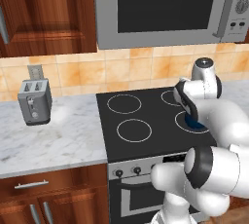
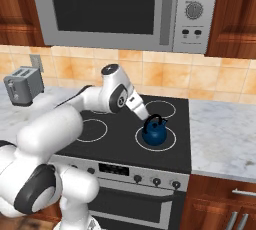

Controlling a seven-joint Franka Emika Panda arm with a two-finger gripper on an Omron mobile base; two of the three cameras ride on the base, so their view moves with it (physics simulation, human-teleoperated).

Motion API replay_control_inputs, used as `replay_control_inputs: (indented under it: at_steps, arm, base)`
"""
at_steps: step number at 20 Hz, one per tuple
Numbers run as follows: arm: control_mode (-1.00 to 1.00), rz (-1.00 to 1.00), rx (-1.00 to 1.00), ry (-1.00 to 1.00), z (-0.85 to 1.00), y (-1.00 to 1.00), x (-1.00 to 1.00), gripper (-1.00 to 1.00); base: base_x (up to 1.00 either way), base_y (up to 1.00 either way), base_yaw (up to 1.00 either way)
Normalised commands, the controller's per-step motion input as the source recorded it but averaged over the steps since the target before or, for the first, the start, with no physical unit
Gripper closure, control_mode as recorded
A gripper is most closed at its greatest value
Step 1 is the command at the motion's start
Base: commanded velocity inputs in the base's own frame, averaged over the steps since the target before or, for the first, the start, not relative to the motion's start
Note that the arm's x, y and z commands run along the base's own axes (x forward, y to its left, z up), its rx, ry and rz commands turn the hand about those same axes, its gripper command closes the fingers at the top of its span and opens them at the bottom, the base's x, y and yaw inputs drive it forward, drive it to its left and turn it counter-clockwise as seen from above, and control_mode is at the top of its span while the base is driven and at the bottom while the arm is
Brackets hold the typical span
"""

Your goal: The kettle is done boiling. Turn off the stove, then wait for 300 timesteps before moving the kettle to the dining table.

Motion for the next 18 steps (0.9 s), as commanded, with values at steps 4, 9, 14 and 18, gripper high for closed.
replay_control_inputs:
  at_steps: [4, 9, 14, 18]
  arm:
    - [-1.00, 0.00, 0.00, 0.02, -0.18, -0.14, 0.10, -1.00]
    - [-1.00, 0.00, 0.00, 0.01, -0.17, -0.14, 0.11, -1.00]
    - [-1.00, 0.00, 0.00, 0.01, -0.14, -0.13, 0.12, -1.00]
    - [-1.00, 0.00, 0.00, 0.00, -0.16, -0.06, 0.22, -1.00]
  base:
    - [0.00, 0.00, 0.00]
    - [0.00, 0.00, 0.00]
    - [0.00, 0.00, 0.00]
    - [0.00, 0.00, 0.00]
